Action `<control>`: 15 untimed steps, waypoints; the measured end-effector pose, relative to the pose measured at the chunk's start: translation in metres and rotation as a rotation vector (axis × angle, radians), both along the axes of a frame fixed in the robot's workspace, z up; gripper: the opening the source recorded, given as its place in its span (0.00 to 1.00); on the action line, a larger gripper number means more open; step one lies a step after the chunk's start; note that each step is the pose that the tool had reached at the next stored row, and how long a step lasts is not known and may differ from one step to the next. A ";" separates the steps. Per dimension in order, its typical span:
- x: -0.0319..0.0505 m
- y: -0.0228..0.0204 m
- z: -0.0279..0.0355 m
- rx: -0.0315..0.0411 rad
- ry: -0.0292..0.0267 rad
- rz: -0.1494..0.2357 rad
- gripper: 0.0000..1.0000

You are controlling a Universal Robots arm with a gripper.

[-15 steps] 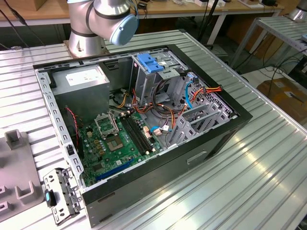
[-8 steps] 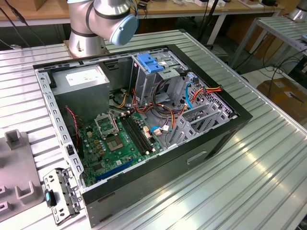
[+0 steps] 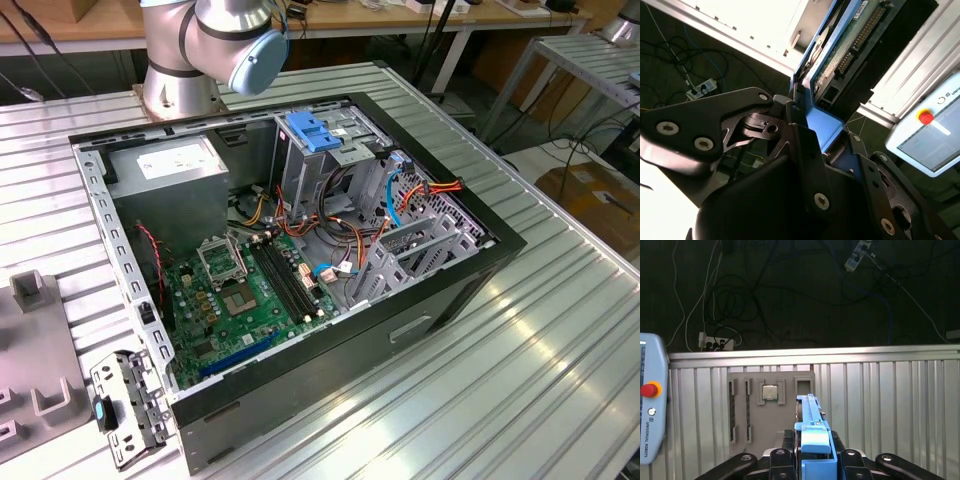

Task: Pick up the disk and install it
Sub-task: 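Pick up the disk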

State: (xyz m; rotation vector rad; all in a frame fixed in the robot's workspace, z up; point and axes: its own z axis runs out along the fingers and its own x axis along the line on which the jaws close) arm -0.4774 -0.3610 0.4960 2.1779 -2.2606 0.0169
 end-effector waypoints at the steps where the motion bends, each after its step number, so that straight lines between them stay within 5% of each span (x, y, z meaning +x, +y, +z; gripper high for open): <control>1: 0.0000 0.0000 0.0011 0.0000 -0.0001 0.000 0.37; 10: 0.0000 0.0000 0.0117 0.0000 0.0000 0.000 0.37; 15: 0.0000 0.0000 0.0125 0.0001 -0.0001 0.000 0.37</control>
